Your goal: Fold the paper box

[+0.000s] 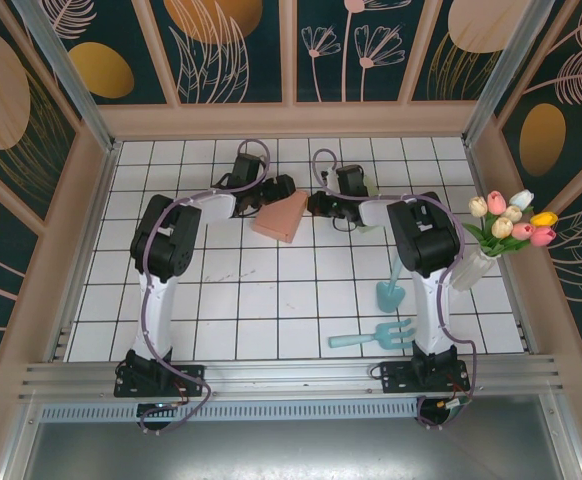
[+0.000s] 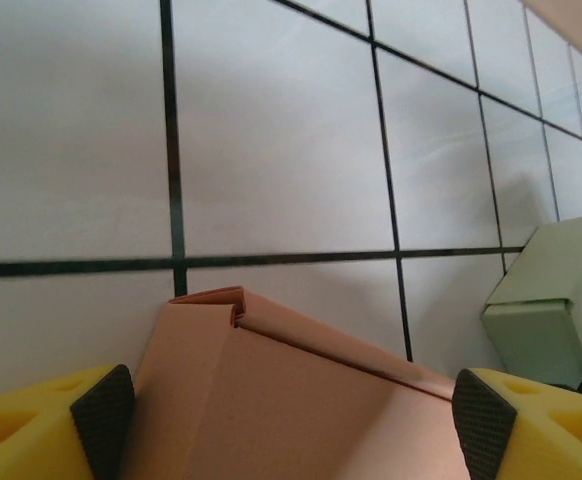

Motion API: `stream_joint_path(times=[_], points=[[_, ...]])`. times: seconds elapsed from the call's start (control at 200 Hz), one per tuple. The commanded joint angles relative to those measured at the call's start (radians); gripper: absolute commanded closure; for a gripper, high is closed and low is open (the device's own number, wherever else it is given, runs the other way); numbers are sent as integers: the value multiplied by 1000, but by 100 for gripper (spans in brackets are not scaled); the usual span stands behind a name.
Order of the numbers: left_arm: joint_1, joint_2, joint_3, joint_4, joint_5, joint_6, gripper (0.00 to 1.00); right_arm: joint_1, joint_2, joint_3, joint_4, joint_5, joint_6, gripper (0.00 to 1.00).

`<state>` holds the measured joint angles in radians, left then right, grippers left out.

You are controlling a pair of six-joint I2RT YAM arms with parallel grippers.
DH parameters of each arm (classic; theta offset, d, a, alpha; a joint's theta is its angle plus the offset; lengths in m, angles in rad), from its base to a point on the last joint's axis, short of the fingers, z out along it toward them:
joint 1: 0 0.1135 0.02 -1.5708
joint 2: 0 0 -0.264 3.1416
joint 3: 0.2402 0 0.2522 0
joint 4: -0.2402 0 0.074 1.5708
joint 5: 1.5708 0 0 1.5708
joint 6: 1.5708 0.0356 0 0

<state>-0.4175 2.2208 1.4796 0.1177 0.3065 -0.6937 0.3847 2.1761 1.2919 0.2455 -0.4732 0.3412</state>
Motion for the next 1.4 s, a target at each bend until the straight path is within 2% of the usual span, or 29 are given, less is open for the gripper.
stream_joint_path(times=[0.0, 0.16, 0.37, 0.651, 0.771, 1.091, 1.271, 1.391], points=[[-60, -75, -36, -35, 58, -52, 15, 76, -82, -3, -14, 0, -31, 95], [7, -115, -120, 5, 30, -85, 14, 44, -178, -110, -54, 86, -25, 95], [14, -219, -220, 18, -33, -70, 13, 32, -294, -264, -61, 89, -51, 94], [13, -391, -465, 99, -74, -65, 13, 93, -360, -464, 121, 45, 26, 94], [2, -410, -526, 131, -82, -74, 13, 147, -347, -478, 151, 56, 42, 94], [-62, -380, -532, 158, -84, -116, 14, 229, -290, -442, 215, 51, 108, 94], [-114, -400, -609, 263, -94, -215, 14, 268, -271, -469, 399, -14, 251, 94], [-153, -404, -649, 347, -99, -286, 14, 309, -270, -489, 535, 13, 371, 93]])
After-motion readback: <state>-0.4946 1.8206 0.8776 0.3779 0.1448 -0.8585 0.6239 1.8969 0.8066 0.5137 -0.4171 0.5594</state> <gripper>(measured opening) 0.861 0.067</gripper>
